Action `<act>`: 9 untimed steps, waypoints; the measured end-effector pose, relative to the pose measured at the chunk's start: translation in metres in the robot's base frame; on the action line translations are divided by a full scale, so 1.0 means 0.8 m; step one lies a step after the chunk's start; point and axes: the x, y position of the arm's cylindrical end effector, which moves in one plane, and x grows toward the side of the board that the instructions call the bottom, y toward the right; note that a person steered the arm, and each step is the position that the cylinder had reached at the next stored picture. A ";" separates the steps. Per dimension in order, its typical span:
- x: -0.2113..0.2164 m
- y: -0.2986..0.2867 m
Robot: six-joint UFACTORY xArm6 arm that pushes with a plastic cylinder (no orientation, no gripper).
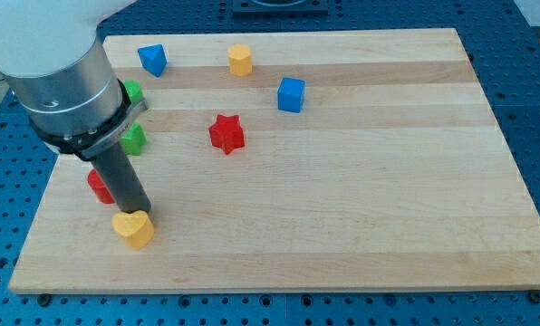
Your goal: Place yellow heart below to the red circle
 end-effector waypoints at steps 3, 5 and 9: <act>0.033 0.069; 0.056 0.018; 0.032 -0.002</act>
